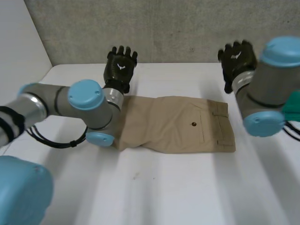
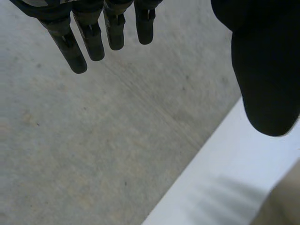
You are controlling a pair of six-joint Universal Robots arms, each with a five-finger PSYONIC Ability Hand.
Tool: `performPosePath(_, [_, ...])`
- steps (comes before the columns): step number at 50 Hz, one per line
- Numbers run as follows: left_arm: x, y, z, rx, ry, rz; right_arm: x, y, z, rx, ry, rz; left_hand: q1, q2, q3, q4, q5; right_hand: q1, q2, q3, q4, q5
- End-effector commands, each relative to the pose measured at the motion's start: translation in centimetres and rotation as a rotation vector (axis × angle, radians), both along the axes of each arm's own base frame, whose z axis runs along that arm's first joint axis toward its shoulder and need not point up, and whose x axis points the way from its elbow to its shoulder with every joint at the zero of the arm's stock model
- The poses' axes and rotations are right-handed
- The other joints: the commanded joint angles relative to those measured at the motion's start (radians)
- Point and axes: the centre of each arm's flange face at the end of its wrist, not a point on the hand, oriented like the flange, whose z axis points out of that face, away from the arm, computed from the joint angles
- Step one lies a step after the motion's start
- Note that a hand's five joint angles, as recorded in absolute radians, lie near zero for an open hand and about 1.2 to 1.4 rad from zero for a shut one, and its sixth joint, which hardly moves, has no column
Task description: Fold the laundry.
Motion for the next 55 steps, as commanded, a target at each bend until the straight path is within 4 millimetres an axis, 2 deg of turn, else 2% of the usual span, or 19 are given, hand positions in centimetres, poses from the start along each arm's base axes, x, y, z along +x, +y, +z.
performPosePath(1, [2.7, 4.5, 2.9, 0.096, 0.077, -0.027, -1.5, 6.5, -1.3, 0.235, -0.015, 0.144, -0.017, -0.032, -0.039, -0.03, -0.047, -0.033, -0.052, -0.047, -0.067, -0.072])
performPosePath(6, [4.3, 7.1, 2.4, 0.187, 0.104, -0.036, -3.5, 8.4, -5.2, 0.392, -0.018, 0.117, -0.017, -0.032, -0.039, -0.03, -0.047, -0.033, -0.052, -0.047, -0.067, -0.072])
performPosePath(11, [5.4, 9.1, 1.3, 0.267, 0.122, -0.041, -5.1, 8.1, -7.6, 0.397, -0.054, 0.07, -0.017, -0.032, -0.039, -0.03, -0.047, 0.118, 0.099, 0.105, 0.084, 0.079])
performPosePath(17, [5.7, 9.5, 0.3, 0.3, 0.113, -0.038, -5.3, 6.7, -10.1, 0.379, -0.073, 0.074, -0.017, -0.032, -0.039, -0.03, -0.047, 0.311, 0.292, 0.298, 0.278, 0.273])
performPosePath(25, [5.7, 9.6, 0.0, 0.309, 0.111, -0.039, -5.0, 6.0, -11.8, 0.417, -0.071, 0.084, -0.017, -0.032, -0.039, -0.03, -0.047, 0.403, 0.384, 0.389, 0.369, 0.364])
performPosePath(32, [5.6, 9.7, -0.1, 0.311, 0.108, -0.04, -4.9, 6.2, -12.1, 0.428, -0.068, 0.086, -0.017, -0.032, -0.039, -0.03, -0.047, 0.403, 0.384, 0.389, 0.369, 0.364])
performPosePath(34, [5.7, 9.7, -0.2, 0.315, 0.105, -0.039, -5.0, 6.2, -12.0, 0.427, -0.07, 0.086, -0.017, -0.032, -0.039, -0.03, -0.047, 0.473, 0.453, 0.459, 0.439, 0.434])
performPosePath(35, [5.7, 9.8, -0.2, 0.316, 0.105, -0.039, -4.9, 6.2, -12.0, 0.424, -0.071, 0.087, -0.017, -0.032, -0.039, -0.03, -0.047, 0.584, 0.564, 0.57, 0.55, 0.545])
performPosePath(36, [5.7, 9.8, -0.3, 0.318, 0.104, -0.039, -5.0, 6.1, -11.9, 0.423, -0.072, 0.089, -0.017, -0.032, -0.039, -0.03, -0.047, 0.948, 0.929, 0.935, 0.915, 0.91])
performPosePath(37, [5.7, 9.8, -0.3, 0.319, 0.103, -0.038, -5.0, 6.1, -12.0, 0.425, -0.074, 0.089, -0.017, -0.032, -0.039, -0.03, -0.047, 1.186, 1.167, 1.173, 1.153, 1.148])
performPosePath(41, [5.7, 9.9, -0.3, 0.321, 0.103, -0.04, -5.2, 5.9, -12.1, 0.436, -0.088, 0.1, -0.017, -0.032, -0.039, -0.03, -0.047, 1.188, 1.169, 1.175, 1.155, 1.15])
performPosePath(47, [5.9, 10.2, 0.2, 0.317, 0.108, -0.041, -7.3, 5.5, -11.6, 0.445, -0.096, 0.062, -0.017, -0.032, -0.039, -0.03, -0.047, 1.188, 1.169, 1.175, 1.155, 1.15])
performPosePath(51, [6.2, 10.6, 1.3, 0.299, 0.118, -0.042, -9.5, 5.2, -9.7, 0.426, -0.111, 0.016, -0.017, -0.032, -0.039, -0.03, -0.047, 1.188, 1.169, 1.175, 1.155, 1.15])
performPosePath(52, [6.3, 10.7, 1.5, 0.295, 0.12, -0.042, -10.7, 4.8, -9.1, 0.412, -0.113, -0.003, -0.017, -0.032, -0.039, -0.03, -0.047, 1.188, 1.169, 1.175, 1.155, 1.15])
performPosePath(55, [6.5, 11.0, 1.9, 0.29, 0.123, -0.042, -12.7, 3.9, -8.6, 0.392, -0.092, -0.033, -0.017, -0.032, -0.039, -0.03, -0.047, 1.188, 1.169, 1.175, 1.155, 1.15])
